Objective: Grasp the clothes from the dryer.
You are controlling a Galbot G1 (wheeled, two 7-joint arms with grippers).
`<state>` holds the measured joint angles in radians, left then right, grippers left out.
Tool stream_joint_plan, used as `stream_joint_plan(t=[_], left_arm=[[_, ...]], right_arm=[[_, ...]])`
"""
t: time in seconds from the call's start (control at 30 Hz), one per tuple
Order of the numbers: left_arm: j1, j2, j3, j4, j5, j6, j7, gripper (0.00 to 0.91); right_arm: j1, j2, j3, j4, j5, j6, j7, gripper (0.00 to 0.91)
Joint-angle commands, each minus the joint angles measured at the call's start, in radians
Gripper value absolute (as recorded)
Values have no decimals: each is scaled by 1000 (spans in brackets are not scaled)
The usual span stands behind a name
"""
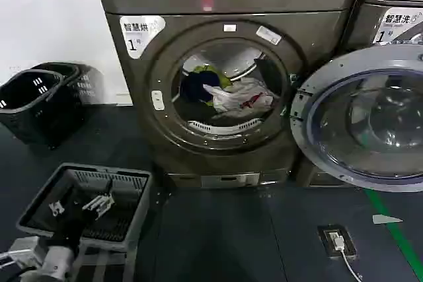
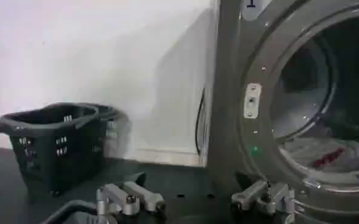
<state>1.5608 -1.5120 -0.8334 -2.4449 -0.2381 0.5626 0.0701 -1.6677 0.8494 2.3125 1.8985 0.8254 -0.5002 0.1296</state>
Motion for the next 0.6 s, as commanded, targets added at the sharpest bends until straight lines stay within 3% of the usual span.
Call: stream_joint_plan(t=[0.03,0.6], left_arm=[[3,9,-9,-23,-18,4,1,907],[2,-5,-16,-47,-24,7,18,907]], right_arm=[[-3,4,2,5,20,20,-33,907],[-8,17,22,12,38,27,-36,907]])
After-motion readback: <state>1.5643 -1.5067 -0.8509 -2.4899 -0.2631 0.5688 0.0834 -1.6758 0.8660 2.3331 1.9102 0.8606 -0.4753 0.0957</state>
